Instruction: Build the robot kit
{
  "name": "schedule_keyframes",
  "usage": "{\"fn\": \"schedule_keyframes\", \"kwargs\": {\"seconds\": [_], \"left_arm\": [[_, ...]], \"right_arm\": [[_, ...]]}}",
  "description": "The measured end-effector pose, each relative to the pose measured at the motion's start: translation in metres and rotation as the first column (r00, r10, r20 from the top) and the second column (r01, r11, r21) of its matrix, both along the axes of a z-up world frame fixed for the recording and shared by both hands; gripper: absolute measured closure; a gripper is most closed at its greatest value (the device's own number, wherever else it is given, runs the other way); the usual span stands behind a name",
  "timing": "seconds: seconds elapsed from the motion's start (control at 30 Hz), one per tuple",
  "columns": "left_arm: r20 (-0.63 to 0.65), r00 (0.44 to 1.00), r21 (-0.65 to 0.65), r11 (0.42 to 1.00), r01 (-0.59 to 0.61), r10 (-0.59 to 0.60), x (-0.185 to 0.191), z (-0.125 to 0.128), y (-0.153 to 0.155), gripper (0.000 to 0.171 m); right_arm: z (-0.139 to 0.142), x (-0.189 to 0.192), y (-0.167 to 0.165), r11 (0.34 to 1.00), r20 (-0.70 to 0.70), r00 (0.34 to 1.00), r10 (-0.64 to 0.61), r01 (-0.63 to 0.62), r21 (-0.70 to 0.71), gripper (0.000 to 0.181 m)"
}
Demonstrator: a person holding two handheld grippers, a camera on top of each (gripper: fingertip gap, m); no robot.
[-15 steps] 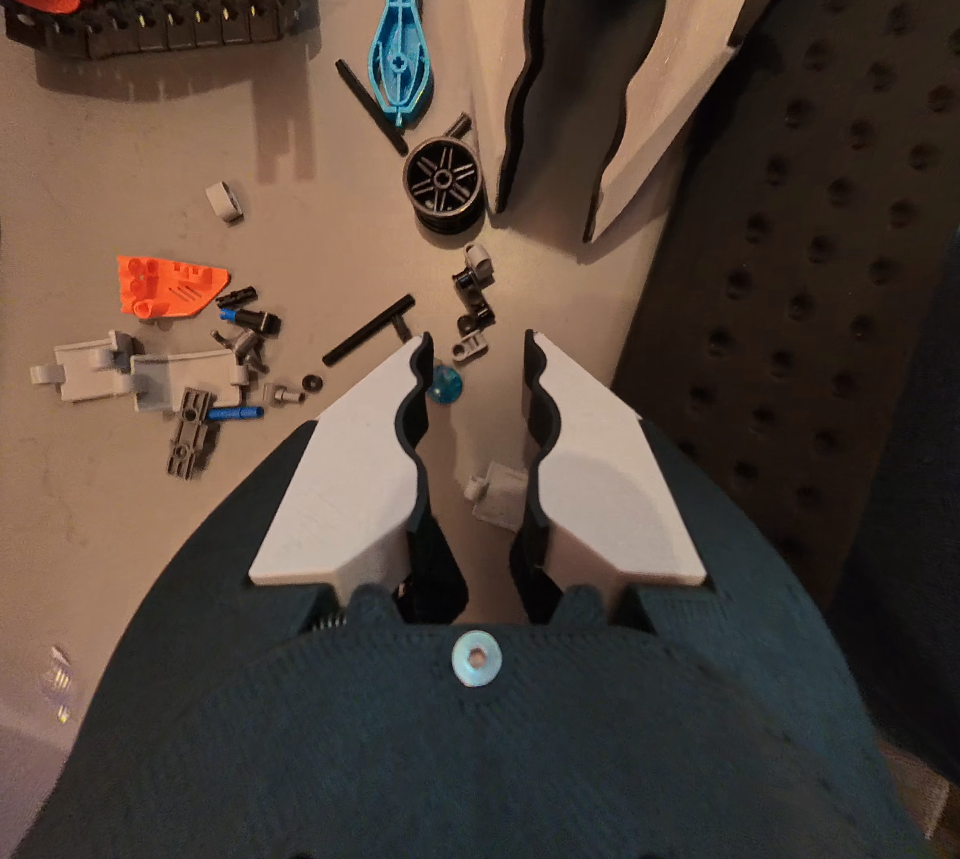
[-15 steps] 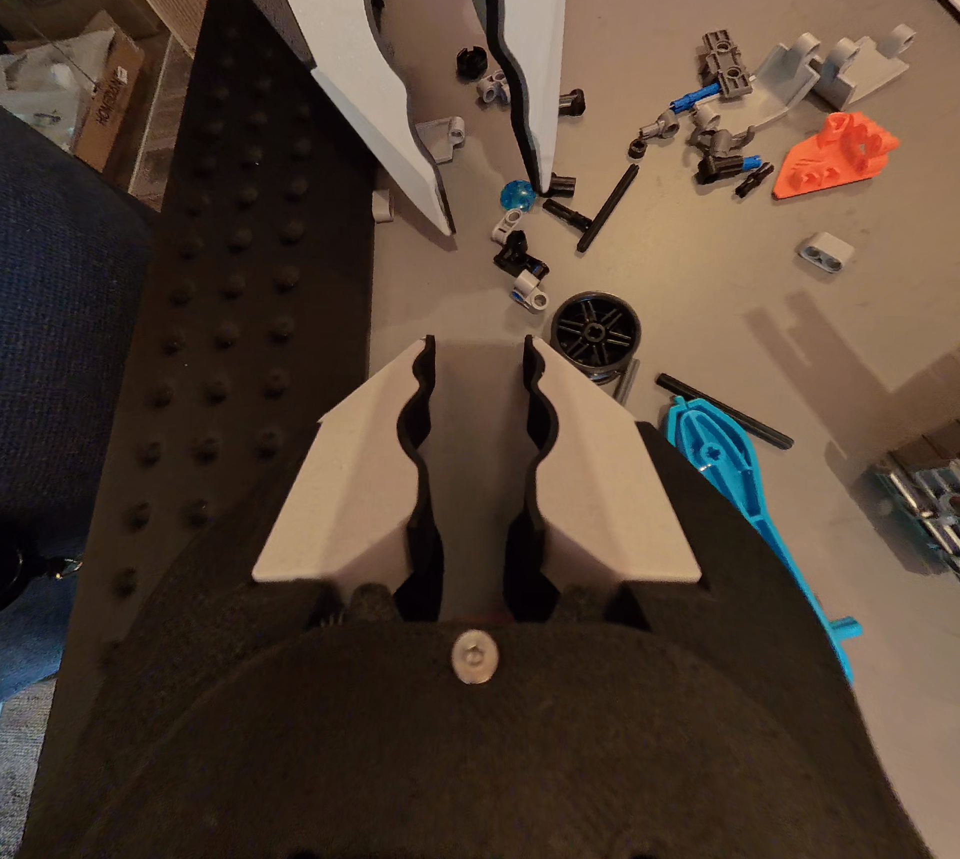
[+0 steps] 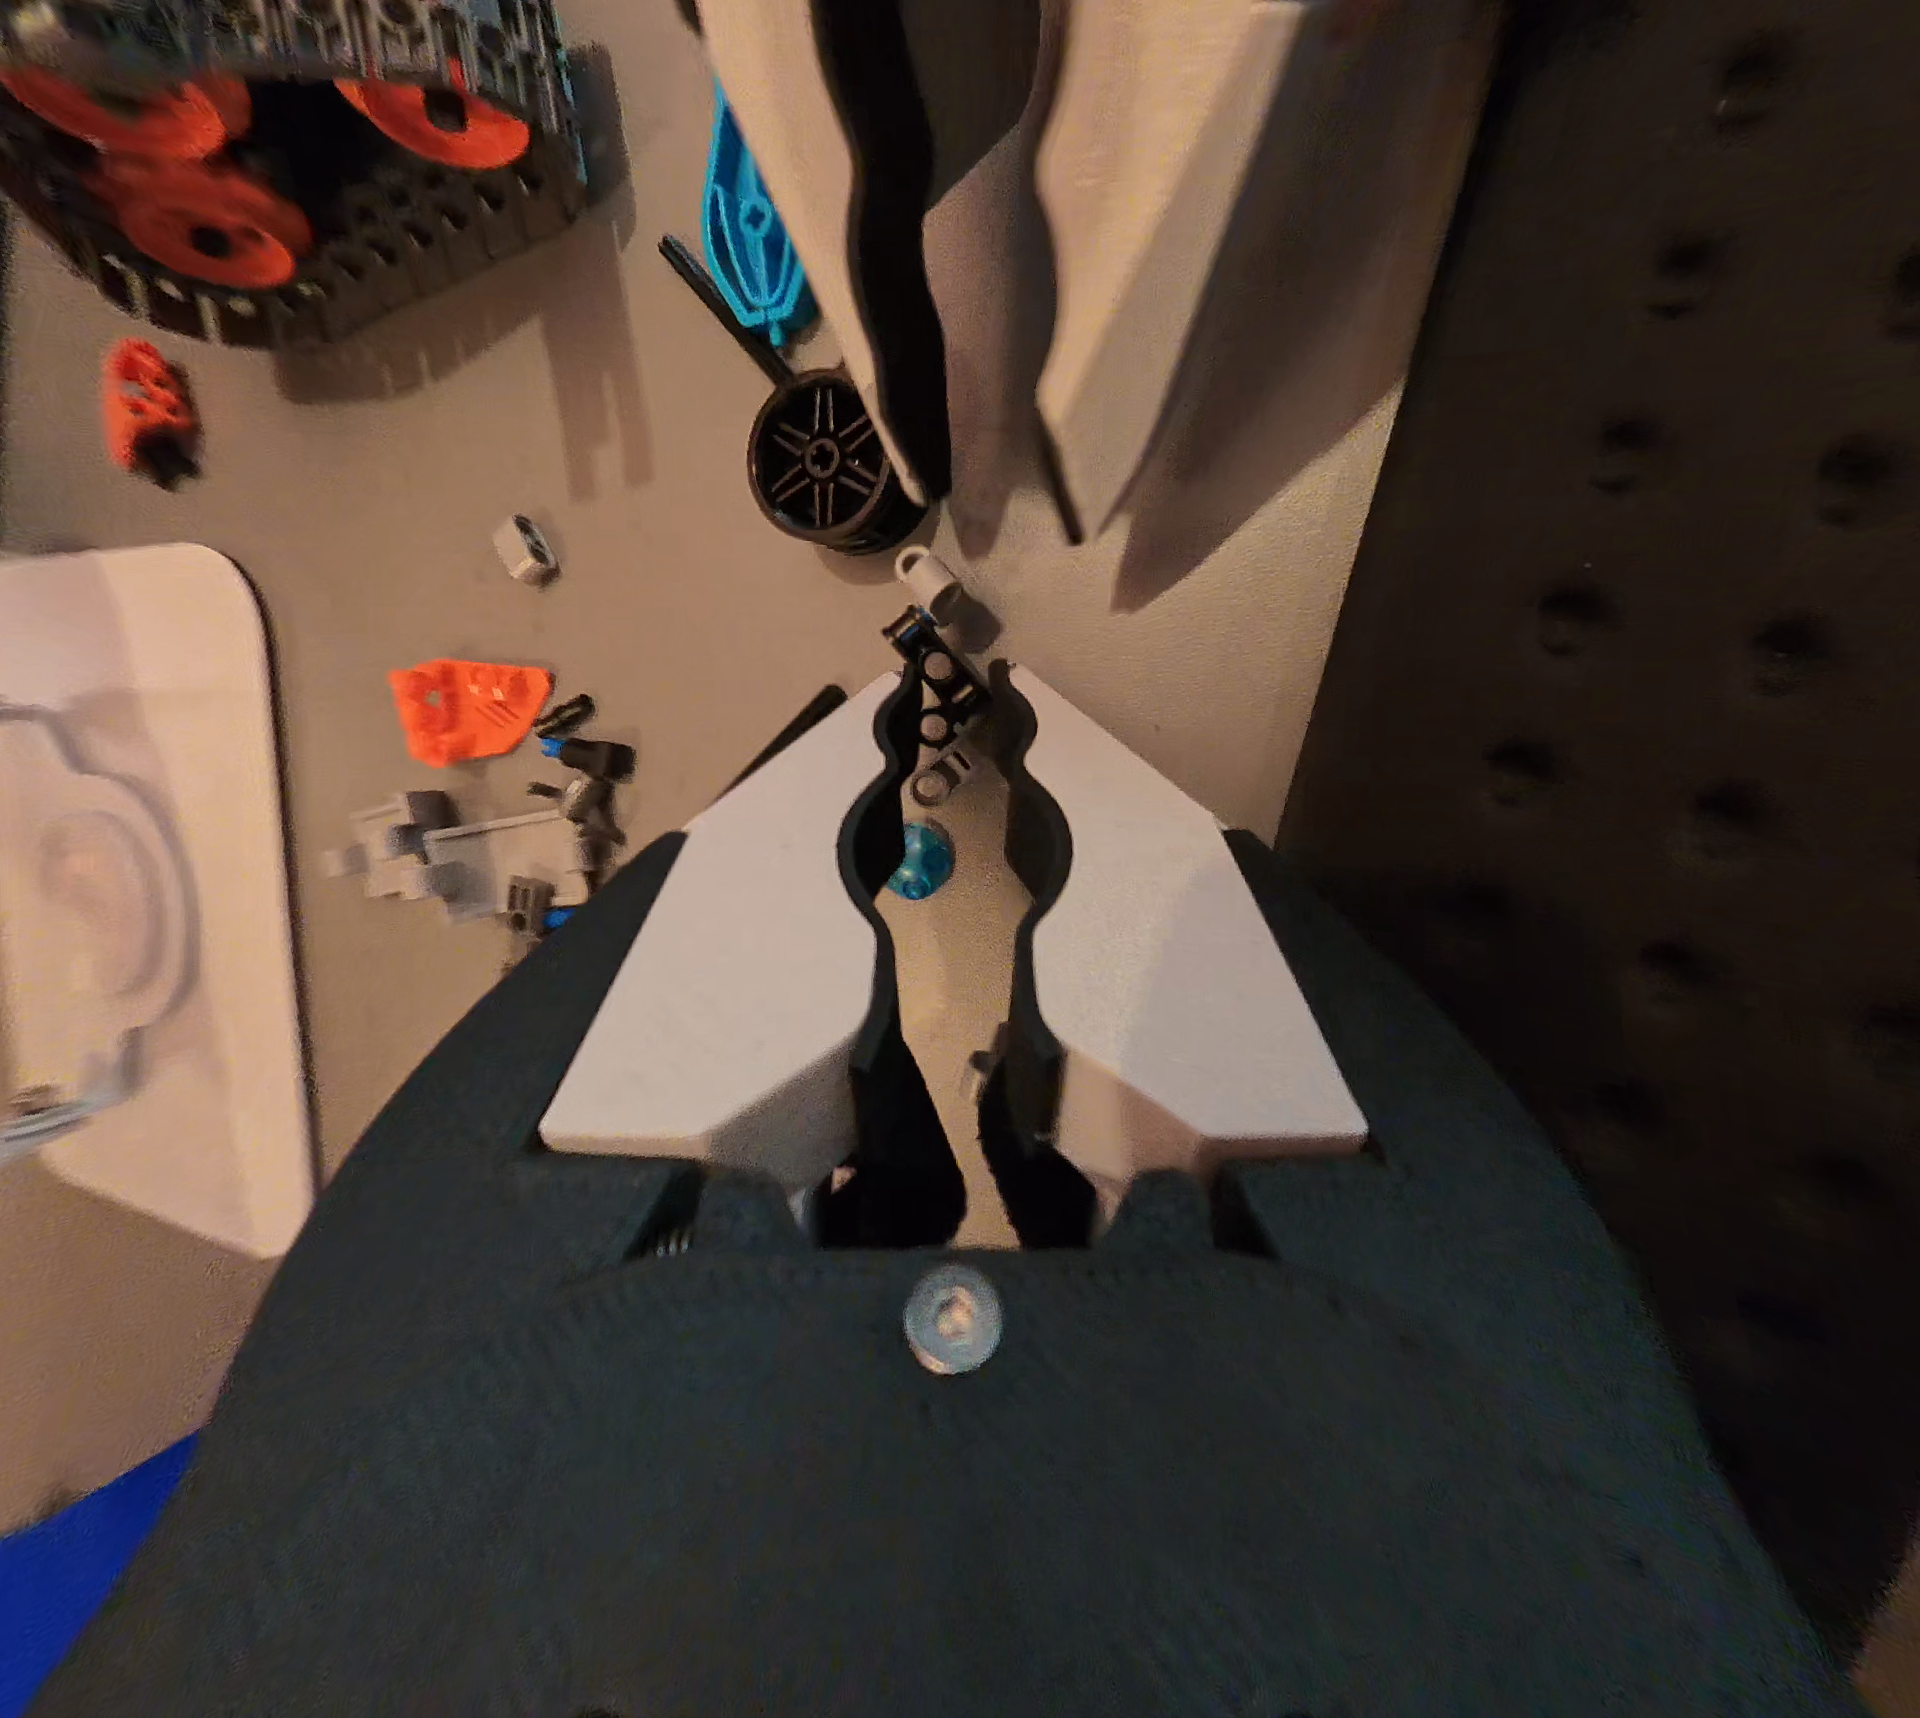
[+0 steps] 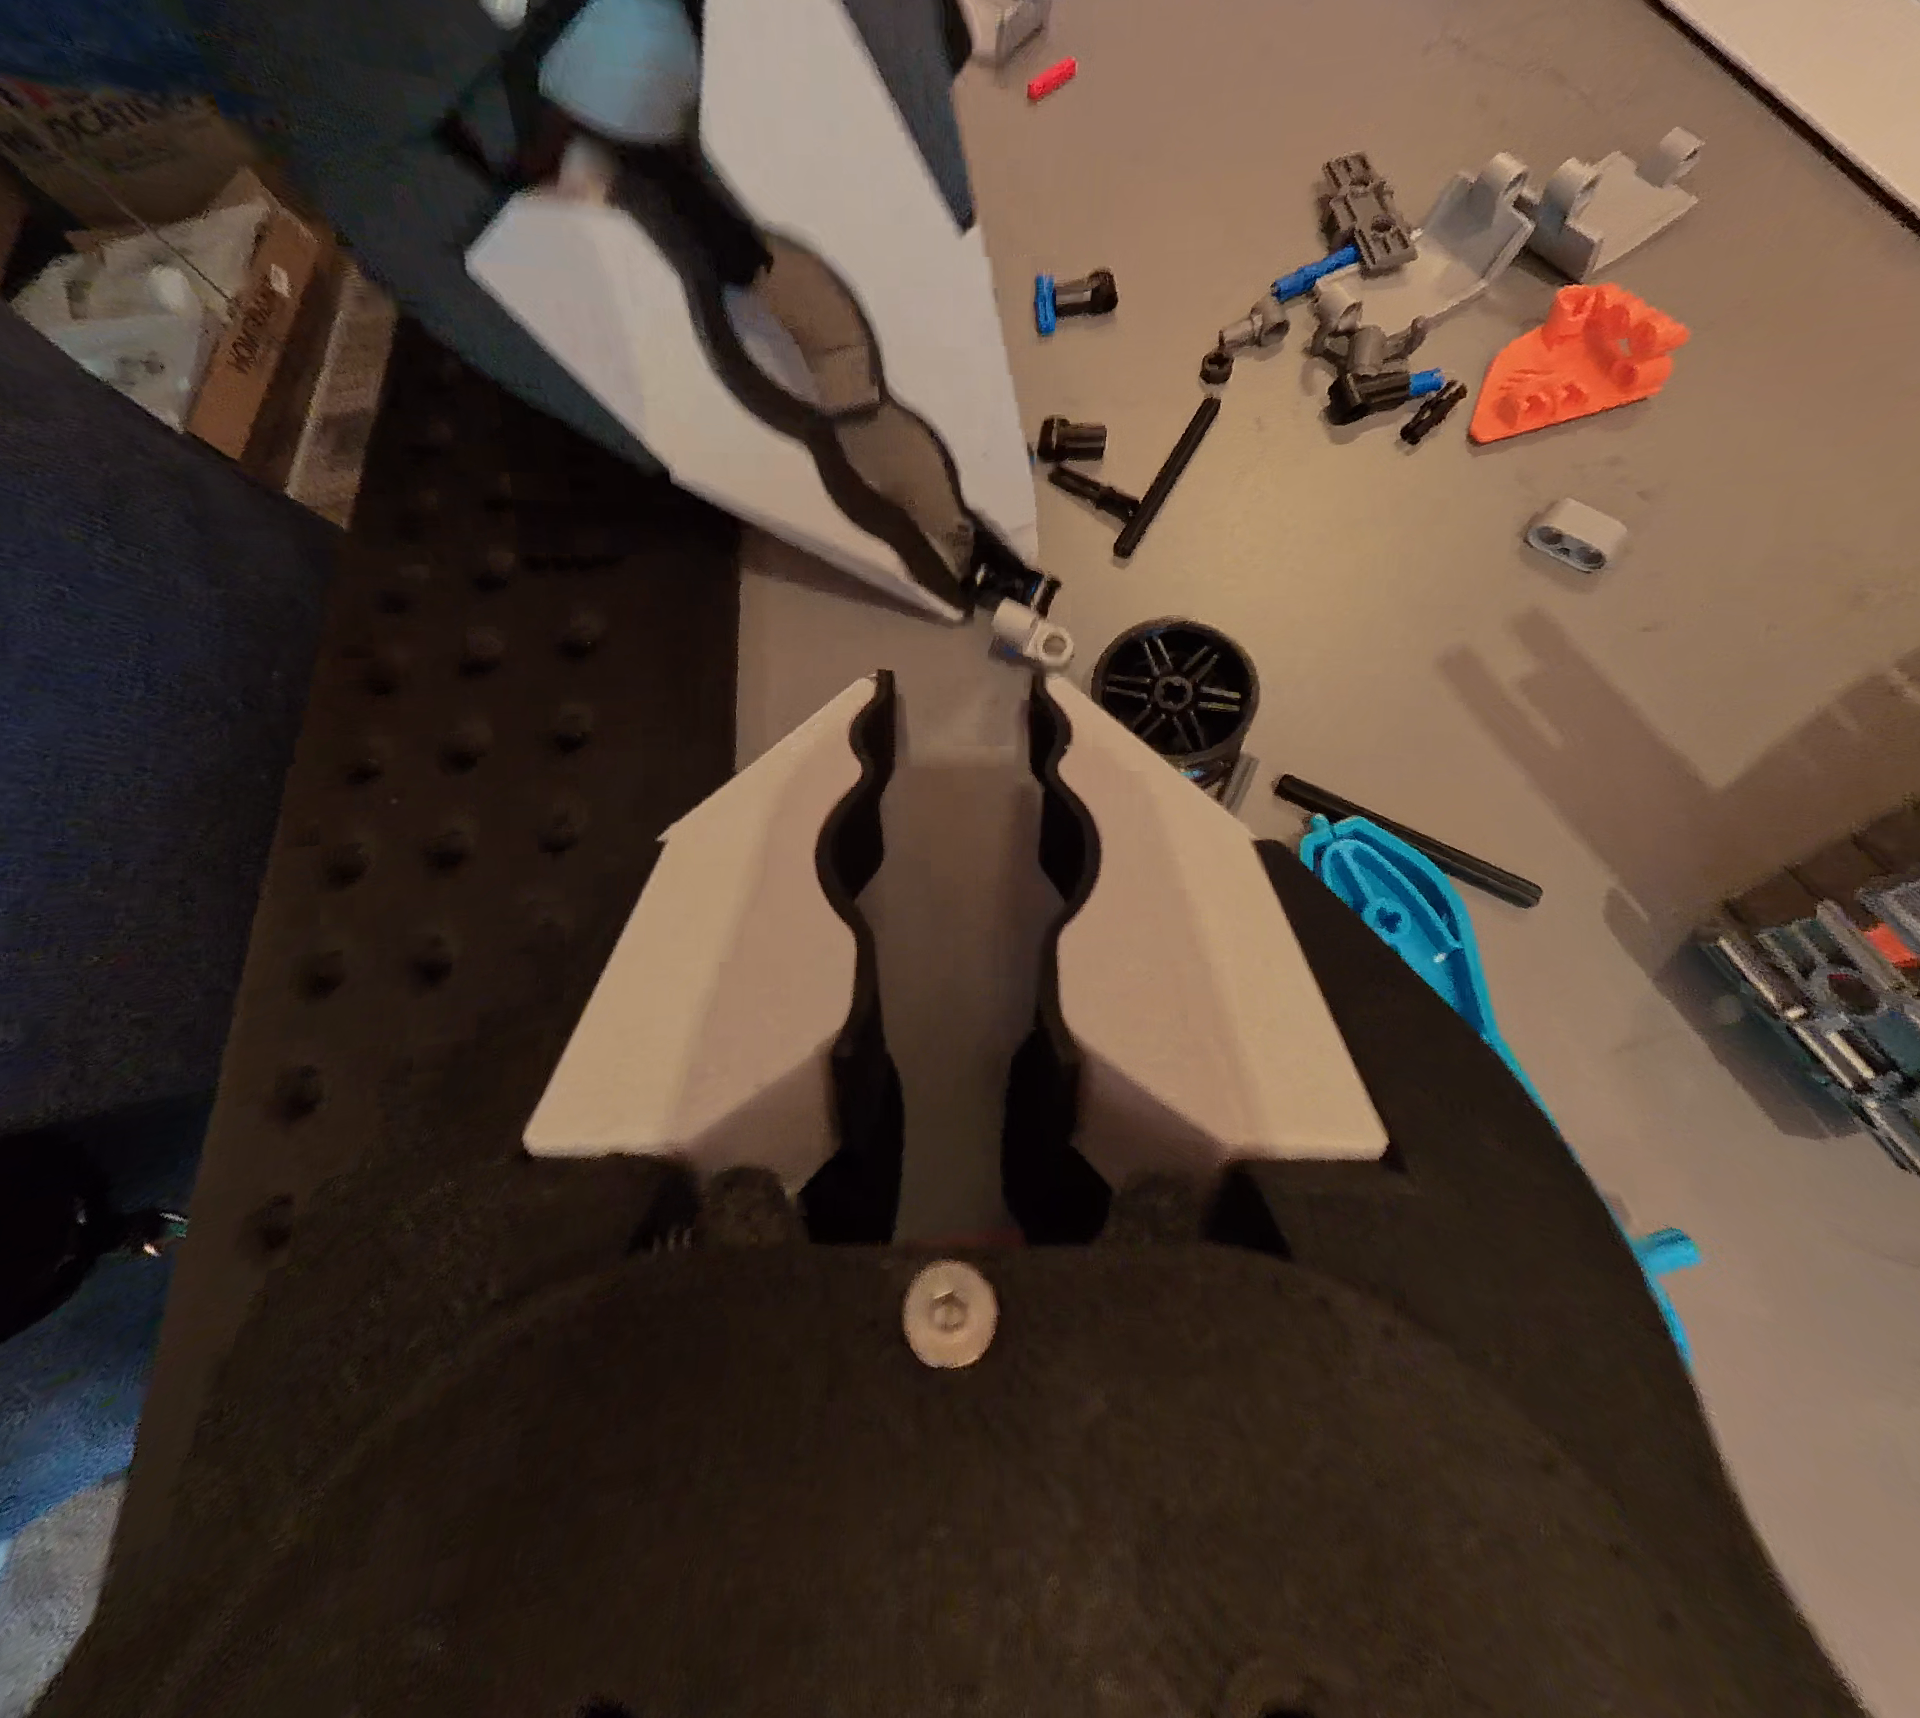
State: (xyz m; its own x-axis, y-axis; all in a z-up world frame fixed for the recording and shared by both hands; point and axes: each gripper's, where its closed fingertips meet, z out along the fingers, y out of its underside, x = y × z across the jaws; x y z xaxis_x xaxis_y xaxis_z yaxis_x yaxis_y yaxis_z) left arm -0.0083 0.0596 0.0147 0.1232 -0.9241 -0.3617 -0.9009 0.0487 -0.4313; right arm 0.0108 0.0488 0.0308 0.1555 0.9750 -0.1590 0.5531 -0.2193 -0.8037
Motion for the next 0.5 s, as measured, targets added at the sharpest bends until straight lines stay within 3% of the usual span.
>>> {"fn": "schedule_keyframes", "kwargs": {"seconds": [0.1,0.23,0.37,0.5], "left_arm": [[-0.042,0.998,0.114,0.992,0.060,-0.056,0.005,0.003,-0.003,0.161],[-0.063,0.991,0.251,0.960,0.126,-0.114,0.012,0.011,-0.005,0.161],[-0.075,0.986,0.337,0.927,0.165,-0.148,0.017,0.017,-0.009,0.162],[-0.052,0.986,0.373,0.913,0.166,-0.158,0.020,0.023,-0.009,0.161]], "right_arm": [[0.005,-0.004,0.002,0.999,-0.040,0.999,-0.016,0.015,-0.033,0.160],[0.001,-0.006,0.001,1.000,-0.009,1.000,-0.013,0.013,-0.007,0.149],[0.003,-0.003,0.002,1.000,-0.017,1.000,-0.012,0.012,-0.002,0.165],[0.011,-0.002,0.002,1.000,-0.057,0.998,-0.012,0.011,-0.015,0.167]]}}
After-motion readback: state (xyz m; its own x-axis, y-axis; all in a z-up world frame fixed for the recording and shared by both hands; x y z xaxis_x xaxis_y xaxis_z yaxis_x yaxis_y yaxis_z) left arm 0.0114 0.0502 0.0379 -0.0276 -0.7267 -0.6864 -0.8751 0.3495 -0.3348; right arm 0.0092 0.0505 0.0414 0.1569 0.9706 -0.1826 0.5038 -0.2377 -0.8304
